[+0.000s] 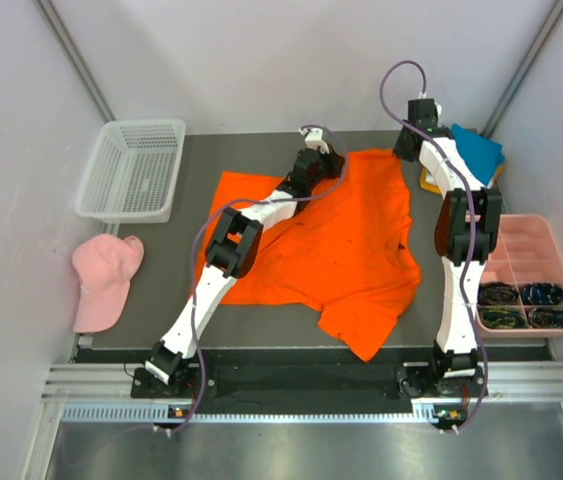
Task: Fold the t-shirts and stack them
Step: Flatten out the tshirt
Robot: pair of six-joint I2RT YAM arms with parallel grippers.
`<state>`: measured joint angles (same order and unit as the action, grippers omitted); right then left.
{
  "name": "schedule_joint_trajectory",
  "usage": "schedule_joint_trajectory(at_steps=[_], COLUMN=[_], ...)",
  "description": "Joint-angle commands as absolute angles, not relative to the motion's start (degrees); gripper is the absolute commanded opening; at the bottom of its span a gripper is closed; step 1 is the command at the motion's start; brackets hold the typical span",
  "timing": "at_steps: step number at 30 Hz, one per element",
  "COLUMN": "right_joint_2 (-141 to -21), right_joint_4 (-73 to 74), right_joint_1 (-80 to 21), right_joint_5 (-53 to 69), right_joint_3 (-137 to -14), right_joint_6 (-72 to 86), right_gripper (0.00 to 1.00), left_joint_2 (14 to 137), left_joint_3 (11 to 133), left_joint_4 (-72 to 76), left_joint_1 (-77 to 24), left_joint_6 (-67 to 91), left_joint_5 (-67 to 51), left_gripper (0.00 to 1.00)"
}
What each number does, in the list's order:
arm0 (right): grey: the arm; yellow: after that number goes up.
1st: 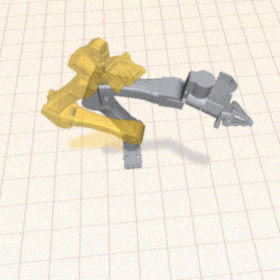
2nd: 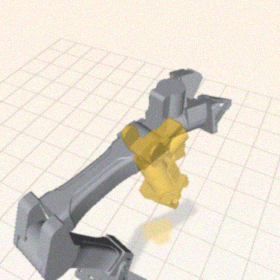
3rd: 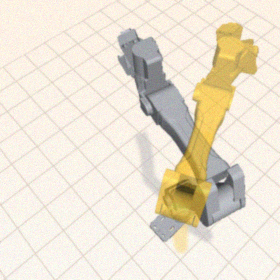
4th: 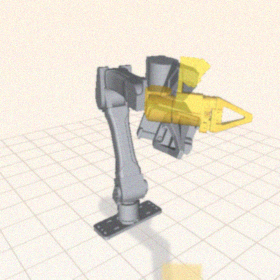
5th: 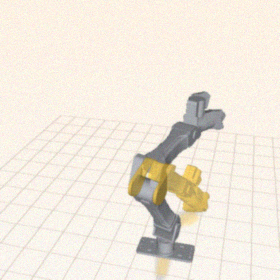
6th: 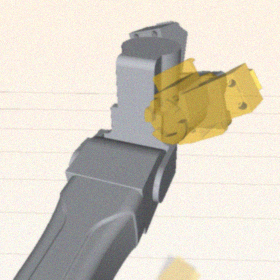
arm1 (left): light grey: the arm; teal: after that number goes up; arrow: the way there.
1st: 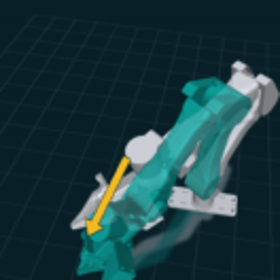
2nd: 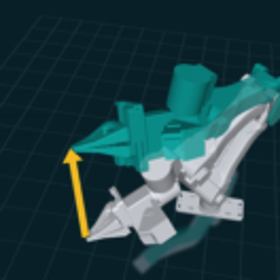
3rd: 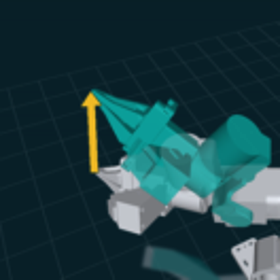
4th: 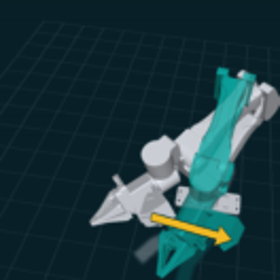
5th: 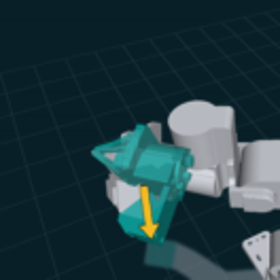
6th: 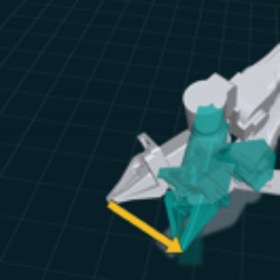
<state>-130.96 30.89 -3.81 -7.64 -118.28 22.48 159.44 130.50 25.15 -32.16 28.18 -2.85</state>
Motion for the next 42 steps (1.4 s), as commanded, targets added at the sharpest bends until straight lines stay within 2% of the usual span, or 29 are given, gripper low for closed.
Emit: schedule_joint_trajectory(at_steps=[1,19,32,33,34,35,36,37,38,39,40,42], right_joint_2=[-130.9,-131.9,-135.9,-136.1,-136.2,-136.2,-136.2,-136.2,-136.1,-136.1,-135.8,-135.0], right_joint_4=[29.1,15.0,8.3,8.3,8.2,7.9,7.6,7.0,6.8,6.6,6.1,5.1], right_joint_1=[-2.2,-1.8,-1.8,-1.8,-1.8,-1.8,-1.7,-1.8,-1.8,-1.8,-1.8,-1.8], right_joint_5=[-10.5,-12.0,-13.8,-14.0,-14.2,-14.4,-14.4,-14.5,-14.7,-14.9,-15.5,-15.9], right_joint_3=[-121.9,-120.0,-122.0,-122.2,-122.2,-122.0,-121.9,-121.6,-121.5,-121.3,-121.0,-119.5], right_joint_6=[22.0,20.1,18.5,18.4,18.2,18.0,17.9,17.4,17.2,17.1,17.0,16.7], right_gripper=[0.00,0.00,0.00,0.00,0.17,0.28,0.38,0.57,0.67,0.73,0.80,0.83], left_joint_2=[160.8,163.4,166.6,166.6,166.8,166.9,167.1,167.1,167.1,167.0,166.9,166.6], left_joint_3=[134.4,135.2,137.4,137.5,137.5,137.5,137.5,137.5,137.5,137.6,137.6,137.7], left_joint_4=[29.6,41.3,44.2,44.5,44.6,44.8,45.1,45.2,45.3,45.4,45.4,45.6], left_joint_1=[-30.6,-28.5,-27.7,-27.6,-27.5,-27.5,-27.4,-27.3,-27.2,-27.1,-26.7,-26.4], left_joint_6=[27.8,29.2,28.8,29.0,29.0,28.9,28.8,28.8,28.7,28.7,28.7,28.4], left_joint_5=[-0.5,11.6,14.6,15.0,15.6,16.0,16.3,17.4,17.7,17.9,18.1,18.4], left_gripper=[0.02,0.00,0.00,0.11,0.24,0.37,0.64,0.82,0.94,0.99,0.99,0.99])
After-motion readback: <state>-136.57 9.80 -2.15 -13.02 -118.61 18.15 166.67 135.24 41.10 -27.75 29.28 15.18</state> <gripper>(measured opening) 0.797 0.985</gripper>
